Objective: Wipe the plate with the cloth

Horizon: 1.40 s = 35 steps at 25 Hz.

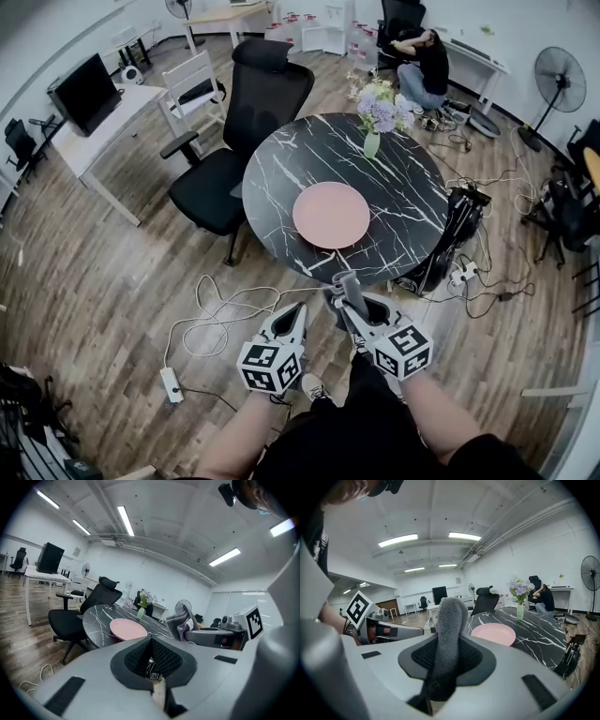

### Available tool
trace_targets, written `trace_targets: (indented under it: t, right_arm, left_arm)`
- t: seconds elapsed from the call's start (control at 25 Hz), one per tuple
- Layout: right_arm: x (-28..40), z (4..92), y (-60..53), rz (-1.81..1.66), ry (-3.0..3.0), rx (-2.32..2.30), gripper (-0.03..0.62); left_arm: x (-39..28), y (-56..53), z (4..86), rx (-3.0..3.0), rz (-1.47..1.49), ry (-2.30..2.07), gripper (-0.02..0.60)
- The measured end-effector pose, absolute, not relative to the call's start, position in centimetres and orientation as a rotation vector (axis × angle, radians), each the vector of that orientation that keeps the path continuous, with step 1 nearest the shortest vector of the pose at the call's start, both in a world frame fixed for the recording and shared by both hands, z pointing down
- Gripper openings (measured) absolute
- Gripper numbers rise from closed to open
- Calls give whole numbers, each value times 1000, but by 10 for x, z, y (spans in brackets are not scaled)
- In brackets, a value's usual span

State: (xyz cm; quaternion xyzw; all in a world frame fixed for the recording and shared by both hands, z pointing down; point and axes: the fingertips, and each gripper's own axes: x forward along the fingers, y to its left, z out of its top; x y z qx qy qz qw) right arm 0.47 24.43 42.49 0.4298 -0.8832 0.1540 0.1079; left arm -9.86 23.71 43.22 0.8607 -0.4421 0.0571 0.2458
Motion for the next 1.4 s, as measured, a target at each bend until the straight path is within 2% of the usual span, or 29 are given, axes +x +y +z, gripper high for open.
trace_targets:
  t: [1.4]
  right_arm:
    - [59,469,-3,494,-2663,827,107]
  left_arm:
    - [-64,32,500,1962,168,-1549,17]
